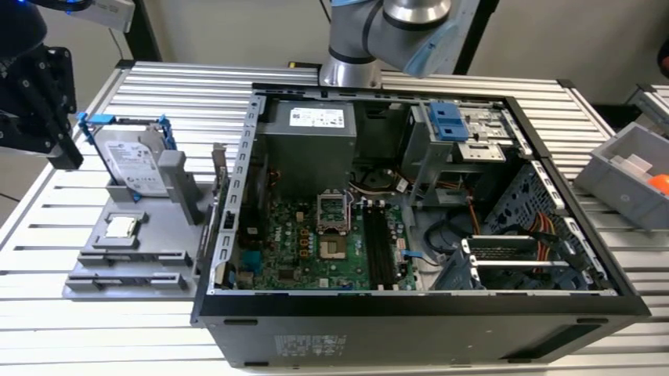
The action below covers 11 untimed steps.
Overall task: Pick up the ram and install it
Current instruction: 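Pick up the ram and move it above insertion slot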
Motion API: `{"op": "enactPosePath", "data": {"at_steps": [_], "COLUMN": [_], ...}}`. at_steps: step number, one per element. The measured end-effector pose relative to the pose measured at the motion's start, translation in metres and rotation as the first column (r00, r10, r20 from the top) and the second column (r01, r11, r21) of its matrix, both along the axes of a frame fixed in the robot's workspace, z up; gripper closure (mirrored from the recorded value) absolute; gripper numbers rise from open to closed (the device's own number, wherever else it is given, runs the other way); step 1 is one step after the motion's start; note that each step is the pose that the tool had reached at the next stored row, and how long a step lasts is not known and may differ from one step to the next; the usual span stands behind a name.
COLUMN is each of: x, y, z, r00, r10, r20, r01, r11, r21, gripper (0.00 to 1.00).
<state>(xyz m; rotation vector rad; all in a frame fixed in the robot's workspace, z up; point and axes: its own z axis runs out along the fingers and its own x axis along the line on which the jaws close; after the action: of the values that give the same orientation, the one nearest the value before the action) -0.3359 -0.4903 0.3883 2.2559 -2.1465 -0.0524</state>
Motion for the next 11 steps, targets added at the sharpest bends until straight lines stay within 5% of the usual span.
{"op": "enactPosePath", "data": {"at_steps": [1, 2, 11], "x": [0.0, 0.0, 0.0], "y": [0.0, 0.0, 0.0], "z": [0.0, 0.0, 0.0], "r00": [1.0, 1.0, 1.0], "r10": [0.0, 0.0, 0.0], "r20": [0.0, 0.0, 0.0], "r01": [0.0, 0.0, 0.0], "r11": [1.0, 1.0, 1.0], "r21": [0.0, 0.0, 0.0], "gripper": [1.0, 0.0, 0.0]}}
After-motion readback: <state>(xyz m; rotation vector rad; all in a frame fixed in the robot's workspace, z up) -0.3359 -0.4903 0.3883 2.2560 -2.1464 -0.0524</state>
